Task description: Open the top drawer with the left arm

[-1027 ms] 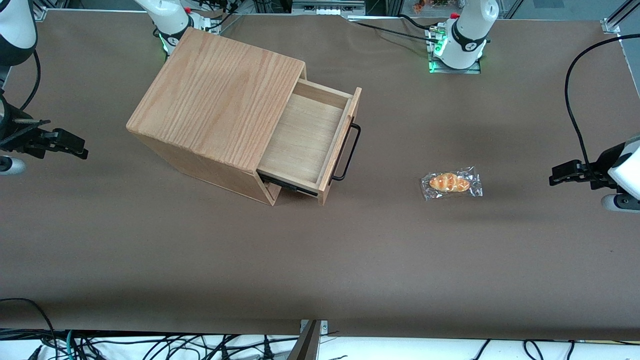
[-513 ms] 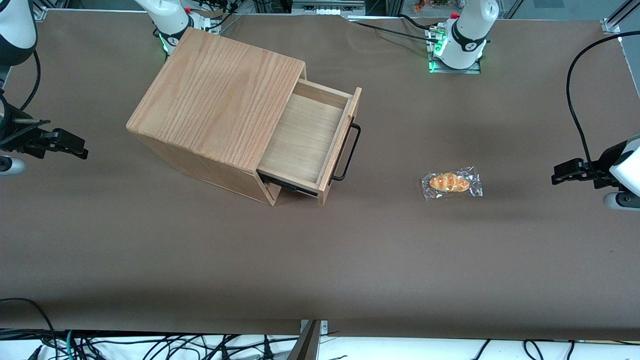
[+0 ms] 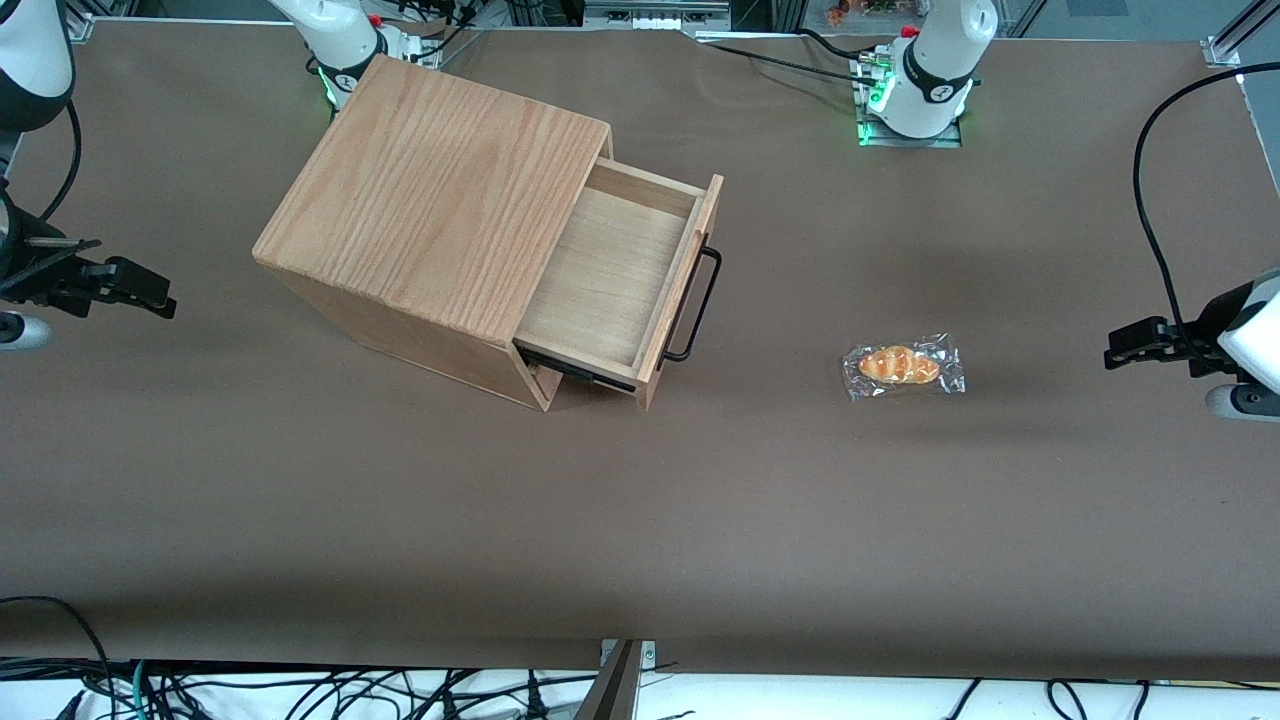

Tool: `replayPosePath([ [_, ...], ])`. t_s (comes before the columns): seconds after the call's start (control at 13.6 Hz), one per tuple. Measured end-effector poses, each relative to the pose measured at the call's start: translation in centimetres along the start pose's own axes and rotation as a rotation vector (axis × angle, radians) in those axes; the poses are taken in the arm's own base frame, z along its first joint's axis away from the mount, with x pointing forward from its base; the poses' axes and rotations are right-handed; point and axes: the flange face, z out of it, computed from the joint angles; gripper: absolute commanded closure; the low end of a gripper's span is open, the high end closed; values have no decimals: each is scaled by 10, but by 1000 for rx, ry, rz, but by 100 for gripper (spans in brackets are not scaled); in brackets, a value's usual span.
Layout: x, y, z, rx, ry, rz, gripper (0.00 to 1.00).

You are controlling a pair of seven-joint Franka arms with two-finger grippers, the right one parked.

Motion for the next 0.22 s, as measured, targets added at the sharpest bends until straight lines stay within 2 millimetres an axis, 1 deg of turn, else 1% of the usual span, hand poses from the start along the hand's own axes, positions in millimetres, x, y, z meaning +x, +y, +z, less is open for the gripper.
replayPosePath([
  [0.22, 0, 3, 2, -1, -3, 5, 0],
])
